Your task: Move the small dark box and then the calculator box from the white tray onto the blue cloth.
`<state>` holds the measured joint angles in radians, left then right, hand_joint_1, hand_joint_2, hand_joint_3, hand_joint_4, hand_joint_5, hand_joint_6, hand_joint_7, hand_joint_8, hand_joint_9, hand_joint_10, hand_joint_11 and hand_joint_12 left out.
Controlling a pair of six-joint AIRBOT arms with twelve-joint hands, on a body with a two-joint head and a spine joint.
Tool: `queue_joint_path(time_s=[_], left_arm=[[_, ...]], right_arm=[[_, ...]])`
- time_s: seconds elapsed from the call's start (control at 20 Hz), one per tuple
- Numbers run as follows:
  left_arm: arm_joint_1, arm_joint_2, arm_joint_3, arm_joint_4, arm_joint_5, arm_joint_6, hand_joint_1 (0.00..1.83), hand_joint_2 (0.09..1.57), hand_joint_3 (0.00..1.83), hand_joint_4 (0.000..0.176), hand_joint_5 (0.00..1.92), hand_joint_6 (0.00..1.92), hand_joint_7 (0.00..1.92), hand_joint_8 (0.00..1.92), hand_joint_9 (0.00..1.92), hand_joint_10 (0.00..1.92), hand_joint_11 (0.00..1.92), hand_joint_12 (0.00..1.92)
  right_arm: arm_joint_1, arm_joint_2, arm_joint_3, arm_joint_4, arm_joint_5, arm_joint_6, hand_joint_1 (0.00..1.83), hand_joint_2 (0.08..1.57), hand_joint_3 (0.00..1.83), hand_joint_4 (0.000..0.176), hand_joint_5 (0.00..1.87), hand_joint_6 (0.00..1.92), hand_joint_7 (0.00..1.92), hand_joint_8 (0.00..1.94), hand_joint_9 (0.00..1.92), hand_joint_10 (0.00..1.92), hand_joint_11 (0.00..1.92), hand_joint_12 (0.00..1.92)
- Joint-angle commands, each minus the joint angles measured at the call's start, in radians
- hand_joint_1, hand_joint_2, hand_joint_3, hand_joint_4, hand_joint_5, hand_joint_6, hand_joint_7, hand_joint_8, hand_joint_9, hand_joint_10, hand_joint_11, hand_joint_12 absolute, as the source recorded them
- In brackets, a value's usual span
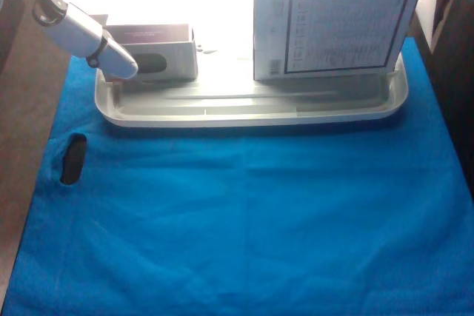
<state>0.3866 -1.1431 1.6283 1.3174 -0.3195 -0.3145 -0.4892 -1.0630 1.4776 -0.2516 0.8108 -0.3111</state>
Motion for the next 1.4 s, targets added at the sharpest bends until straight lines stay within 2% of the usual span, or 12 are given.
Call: queue_joint_path(time_s=[0.0,0.2,0.35,0.4,0.65,0.7,0.8,0.85,1.0,1.05,1.1,1.35], left_arm=[[-0.009,-0.003,0.008,-0.022,-0.009,-0.006,0.86,0.82,0.00,0.025,0.26,0.01,0.31,0.00,0.31,0.00,0.01,0.48],[-0.003,-0.022,0.022,-0.012,0.003,-0.006,0.80,0.85,0.00,0.022,0.31,0.01,0.32,0.01,0.32,0.01,0.01,0.63],[0.002,-0.031,0.027,-0.008,0.005,-0.006,0.77,0.87,0.00,0.015,0.42,0.00,0.36,0.00,0.33,0.00,0.01,0.66],[0.003,-0.033,0.029,-0.006,0.007,-0.006,0.76,0.85,0.00,0.026,0.46,0.01,0.40,0.01,0.34,0.01,0.02,0.67],[0.027,-0.045,0.044,-0.019,0.014,-0.006,0.77,0.84,0.00,0.033,0.53,0.00,0.51,0.01,0.37,0.00,0.07,0.56],[0.030,-0.047,0.047,-0.023,0.014,-0.006,0.82,0.90,0.02,0.023,0.54,0.00,0.53,0.00,0.42,0.01,0.15,0.51],[0.032,-0.054,0.053,-0.026,0.014,-0.006,0.84,0.90,0.01,0.027,0.57,0.01,0.53,0.00,0.43,0.01,0.15,0.50],[0.033,-0.059,0.057,-0.028,0.014,-0.006,0.86,0.88,0.00,0.016,0.58,0.00,0.54,0.00,0.45,0.00,0.17,0.47],[0.035,-0.070,0.069,-0.029,0.015,-0.006,0.87,0.84,0.00,0.015,0.63,0.01,0.57,0.01,0.47,0.01,0.26,0.37],[0.036,-0.075,0.076,-0.035,0.015,-0.006,0.87,0.85,0.00,0.006,0.64,0.01,0.59,0.01,0.48,0.01,0.27,0.37],[0.038,-0.079,0.081,-0.040,0.016,-0.006,0.90,0.87,0.00,0.007,0.67,0.01,0.62,0.01,0.52,0.01,0.31,0.35],[0.046,-0.091,0.098,-0.059,0.020,-0.006,1.11,0.98,0.01,0.000,0.77,0.01,0.73,0.01,0.64,0.01,0.44,0.26]], right_arm=[[0.017,0.000,0.000,0.040,0.115,0.006,0.52,0.71,0.00,0.126,0.00,0.00,0.01,0.00,0.01,0.00,0.00,0.48],[0.017,-0.001,-0.002,0.038,0.116,0.006,0.52,0.69,0.00,0.110,0.00,0.00,0.05,0.01,0.05,0.01,0.00,0.58],[0.017,-0.001,-0.005,0.032,0.116,0.006,0.50,0.70,0.00,0.111,0.00,0.00,0.07,0.01,0.05,0.01,0.00,0.50],[0.017,-0.001,-0.006,0.031,0.116,0.006,0.50,0.70,0.00,0.115,0.00,0.00,0.08,0.00,0.06,0.01,0.00,0.52],[0.017,-0.001,-0.009,0.028,0.116,0.006,0.47,0.71,0.00,0.127,0.00,0.00,0.08,0.00,0.07,0.00,0.00,0.60],[0.017,-0.001,-0.009,0.028,0.116,0.006,0.47,0.73,0.01,0.125,0.00,0.00,0.04,0.00,0.07,0.00,0.00,0.71],[0.017,-0.001,-0.010,0.026,0.116,0.006,0.47,0.72,0.00,0.133,0.00,0.00,0.04,0.00,0.08,0.00,0.00,0.81],[0.017,0.000,-0.011,0.025,0.116,0.006,0.45,0.72,0.00,0.131,0.00,0.00,0.05,0.01,0.08,0.01,0.00,0.83],[0.017,0.000,-0.016,0.020,0.117,0.006,0.45,0.72,0.00,0.147,0.00,0.00,0.04,0.00,0.09,0.01,0.00,0.83],[0.017,0.001,-0.018,0.018,0.119,0.006,0.45,0.72,0.00,0.150,0.00,0.00,0.05,0.00,0.08,0.00,0.00,0.83],[0.017,0.001,-0.020,0.017,0.120,0.006,0.45,0.75,0.01,0.139,0.00,0.00,0.04,0.00,0.07,0.00,0.00,0.83],[0.017,0.002,-0.025,0.011,0.128,0.006,0.44,0.75,0.01,0.148,0.00,0.00,0.01,0.00,0.05,0.00,0.00,0.74]])
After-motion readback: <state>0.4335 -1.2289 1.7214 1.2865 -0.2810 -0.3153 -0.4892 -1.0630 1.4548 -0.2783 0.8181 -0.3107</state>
